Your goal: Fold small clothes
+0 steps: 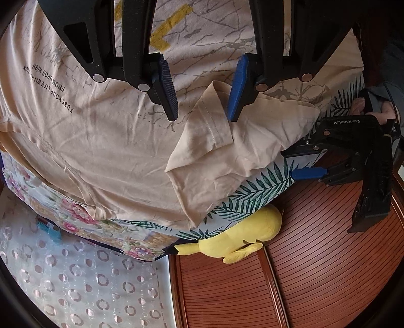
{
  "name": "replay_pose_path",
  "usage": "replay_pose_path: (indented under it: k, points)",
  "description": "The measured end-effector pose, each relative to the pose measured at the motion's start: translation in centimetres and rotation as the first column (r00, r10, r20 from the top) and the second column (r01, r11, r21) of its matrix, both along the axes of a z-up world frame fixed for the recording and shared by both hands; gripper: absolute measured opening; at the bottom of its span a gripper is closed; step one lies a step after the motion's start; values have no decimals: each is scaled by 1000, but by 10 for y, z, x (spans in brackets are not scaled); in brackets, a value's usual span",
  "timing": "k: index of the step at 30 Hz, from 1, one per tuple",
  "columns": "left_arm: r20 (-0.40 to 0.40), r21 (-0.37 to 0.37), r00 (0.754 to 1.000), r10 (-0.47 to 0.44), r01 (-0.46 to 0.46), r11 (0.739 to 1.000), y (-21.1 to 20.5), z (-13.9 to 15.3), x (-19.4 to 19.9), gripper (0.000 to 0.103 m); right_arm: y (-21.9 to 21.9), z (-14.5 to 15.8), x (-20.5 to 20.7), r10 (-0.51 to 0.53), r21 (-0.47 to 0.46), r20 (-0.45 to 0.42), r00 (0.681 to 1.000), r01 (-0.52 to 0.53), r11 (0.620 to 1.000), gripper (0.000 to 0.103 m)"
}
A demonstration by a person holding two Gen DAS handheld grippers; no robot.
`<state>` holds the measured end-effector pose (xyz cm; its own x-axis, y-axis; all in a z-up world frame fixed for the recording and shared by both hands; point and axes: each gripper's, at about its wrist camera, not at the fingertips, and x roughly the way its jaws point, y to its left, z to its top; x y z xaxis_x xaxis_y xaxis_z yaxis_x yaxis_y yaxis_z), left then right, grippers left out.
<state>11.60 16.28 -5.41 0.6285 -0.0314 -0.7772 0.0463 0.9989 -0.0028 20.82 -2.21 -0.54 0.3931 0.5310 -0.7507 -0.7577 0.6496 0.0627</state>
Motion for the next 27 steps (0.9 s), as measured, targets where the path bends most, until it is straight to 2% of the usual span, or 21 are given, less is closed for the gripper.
replay_pose_path:
  k: [2, 5, 7, 10, 13, 20, 25, 27]
  points:
    - [0, 0, 1000, 1, -1, 1000, 0, 0, 0, 69, 6, -2, 4, 3, -19, 18, 1000, -3, 1000, 38]
    - [-1, -10, 1000, 1, -1, 1000, 1, 0, 1, 70, 12, -2, 5, -7, -43, 32, 999, 8, 999, 26]
    - [-2, -9, 1000, 1, -1, 1000, 1, 0, 1, 70, 14, -2, 4, -13, -56, 47, 999, 16, 998, 10]
    - [-7, -33, 1000, 1, -1, 999, 3, 2, 0, 70, 13, 0, 1, -16, -48, 60, 998, 19, 999, 6]
    - [22, -62, 1000, 15, -14, 998, 6, 11, -7, 70, 5, 11, -1, -29, 5, 76, 997, 29, 1000, 5]
    - [89, -77, 996, 16, -9, 997, 2, 34, -21, 70, -30, 41, 4, -107, 121, 95, 990, 96, 988, 5]
    - [84, -79, 996, 1, 5, 997, -7, 32, -23, 70, -50, 26, 16, -202, 111, 69, 977, 194, 975, 5]
    - [77, -79, 997, -3, 10, 997, -9, 30, -22, 70, -53, 19, 21, -234, 80, 56, 971, 229, 970, 10]
